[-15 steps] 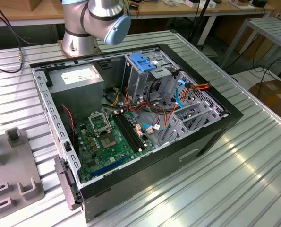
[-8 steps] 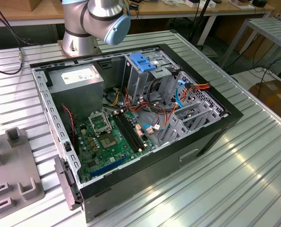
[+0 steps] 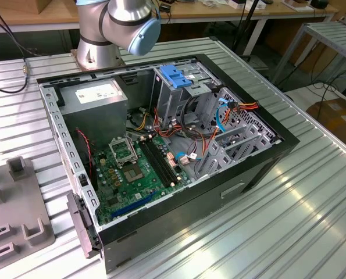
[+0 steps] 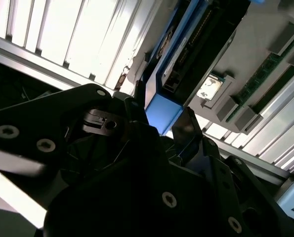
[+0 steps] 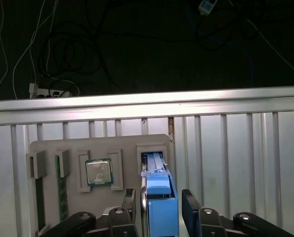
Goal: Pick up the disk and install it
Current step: 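Pick up the disk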
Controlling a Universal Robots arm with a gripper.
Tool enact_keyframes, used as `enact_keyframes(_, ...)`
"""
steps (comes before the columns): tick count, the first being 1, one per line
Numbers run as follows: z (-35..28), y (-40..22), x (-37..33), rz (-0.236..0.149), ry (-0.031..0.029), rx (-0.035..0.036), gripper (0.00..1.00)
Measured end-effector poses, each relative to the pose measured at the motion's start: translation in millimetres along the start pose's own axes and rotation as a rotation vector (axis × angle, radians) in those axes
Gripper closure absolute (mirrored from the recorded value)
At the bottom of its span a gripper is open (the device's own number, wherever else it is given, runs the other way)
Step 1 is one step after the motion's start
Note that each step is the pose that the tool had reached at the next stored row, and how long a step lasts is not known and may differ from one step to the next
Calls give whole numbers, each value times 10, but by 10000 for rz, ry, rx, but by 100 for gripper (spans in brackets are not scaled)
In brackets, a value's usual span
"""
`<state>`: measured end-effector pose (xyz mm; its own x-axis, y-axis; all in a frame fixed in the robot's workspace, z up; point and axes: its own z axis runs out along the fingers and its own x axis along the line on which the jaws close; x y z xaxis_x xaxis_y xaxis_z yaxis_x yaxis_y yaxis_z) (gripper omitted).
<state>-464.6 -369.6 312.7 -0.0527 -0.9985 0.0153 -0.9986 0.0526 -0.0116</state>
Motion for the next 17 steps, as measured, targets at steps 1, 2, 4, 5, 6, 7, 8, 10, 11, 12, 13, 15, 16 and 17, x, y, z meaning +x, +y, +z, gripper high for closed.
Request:
enact_keyframes(1, 18, 2, 0, 0, 0, 0, 50)
enact_keyframes(2, 33, 3, 0, 0, 0, 0, 50)
enact_keyframes(4, 62, 5, -1, 0, 0, 0, 50)
enact_keyframes(5, 81, 5, -1, 0, 0, 0, 50)
enact_keyframes(6, 92, 6, -2, 0, 0, 0, 50)
enact_keyframes(7, 106, 7, -2, 0, 0, 0, 50)
enact_keyframes(8, 116, 7, -2, 0, 0, 0, 50)
enact_keyframes(10, 146, 9, -2, 0, 0, 0, 50)
enact_keyframes(11, 148, 9, -2, 0, 1, -2, 50)
enact_keyframes(12, 148, 10, -2, 0, 1, -2, 50)
enact_keyframes(13, 148, 10, -2, 0, 1, -2, 50)
enact_keyframes(15, 149, 10, -2, 1, 0, 0, 52)
enact_keyframes(16, 149, 10, -2, 0, 0, 0, 52)
enact_keyframes(17, 149, 10, -2, 1, 0, 0, 59)
